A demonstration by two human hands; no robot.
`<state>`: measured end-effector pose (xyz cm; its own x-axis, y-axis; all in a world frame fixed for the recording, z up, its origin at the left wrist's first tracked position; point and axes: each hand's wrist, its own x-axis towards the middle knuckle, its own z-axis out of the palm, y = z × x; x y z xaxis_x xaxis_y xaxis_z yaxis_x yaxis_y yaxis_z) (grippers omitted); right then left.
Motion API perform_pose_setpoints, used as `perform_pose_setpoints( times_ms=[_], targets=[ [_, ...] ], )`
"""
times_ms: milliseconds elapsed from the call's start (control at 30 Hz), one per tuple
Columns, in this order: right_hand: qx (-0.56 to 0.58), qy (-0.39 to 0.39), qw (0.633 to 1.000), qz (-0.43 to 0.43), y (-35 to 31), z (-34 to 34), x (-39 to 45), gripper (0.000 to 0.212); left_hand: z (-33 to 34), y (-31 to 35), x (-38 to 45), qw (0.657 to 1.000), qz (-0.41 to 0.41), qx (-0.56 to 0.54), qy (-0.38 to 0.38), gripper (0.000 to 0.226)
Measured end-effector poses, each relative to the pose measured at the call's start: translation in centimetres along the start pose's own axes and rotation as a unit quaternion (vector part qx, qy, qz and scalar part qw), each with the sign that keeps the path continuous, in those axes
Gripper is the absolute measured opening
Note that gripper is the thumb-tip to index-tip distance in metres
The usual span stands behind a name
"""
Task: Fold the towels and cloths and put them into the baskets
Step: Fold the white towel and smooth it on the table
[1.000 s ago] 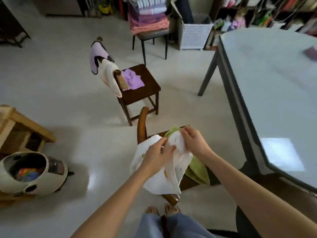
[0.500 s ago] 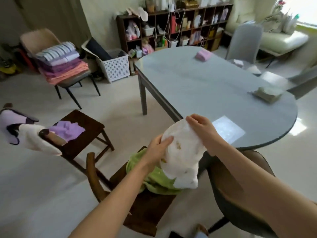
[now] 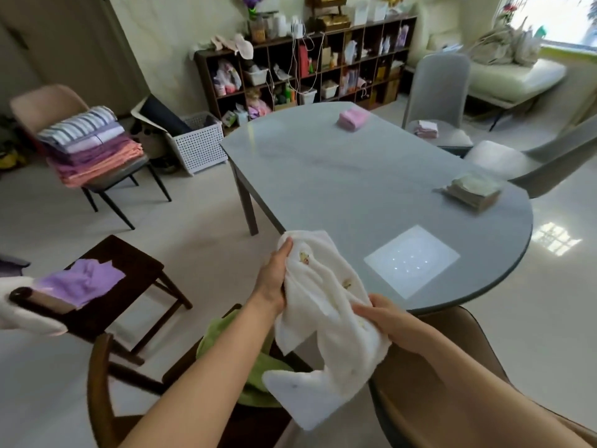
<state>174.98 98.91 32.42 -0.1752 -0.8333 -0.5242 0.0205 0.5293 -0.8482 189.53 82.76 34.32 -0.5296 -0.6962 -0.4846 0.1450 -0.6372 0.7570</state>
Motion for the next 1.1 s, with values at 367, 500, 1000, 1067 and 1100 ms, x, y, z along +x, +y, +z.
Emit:
perform_pose_setpoints(
  times_ms=[367, 500, 1000, 1067, 1100],
  targets=[
    [-0.428, -0.031, 0.893, 0.132, -2.2, -13.9, 2.3, 0.054, 4.8, 1.7, 7.5, 0.701, 0.085, 0.680, -0.197, 0.018],
    [-0.622, 0.120, 0.768, 0.093, -3.2, -16.0, 4.5, 0.010, 7.2, 2.3, 13.2, 0.482, 0.058, 0.847, -0.214, 0.008],
    [-0.679, 0.585, 0.438, -0.074, -16.2, -27.1, 8.4, 0.023, 19.9, 13.5, 25.0, 0.607, 0.516, 0.604, -0.004, 0.025],
    [-0.684, 0.583, 0.423, -0.114, -16.0, -26.4, 9.0, 0.024, 19.0, 12.7, 25.8, 0.569, 0.490, 0.660, -0.021, 0.030],
    [-0.679, 0.572, 0.440, -0.134, -15.1, -25.7, 9.6, 0.026, 18.3, 11.8, 26.3, 0.542, 0.467, 0.698, -0.035, 0.033]
  ],
)
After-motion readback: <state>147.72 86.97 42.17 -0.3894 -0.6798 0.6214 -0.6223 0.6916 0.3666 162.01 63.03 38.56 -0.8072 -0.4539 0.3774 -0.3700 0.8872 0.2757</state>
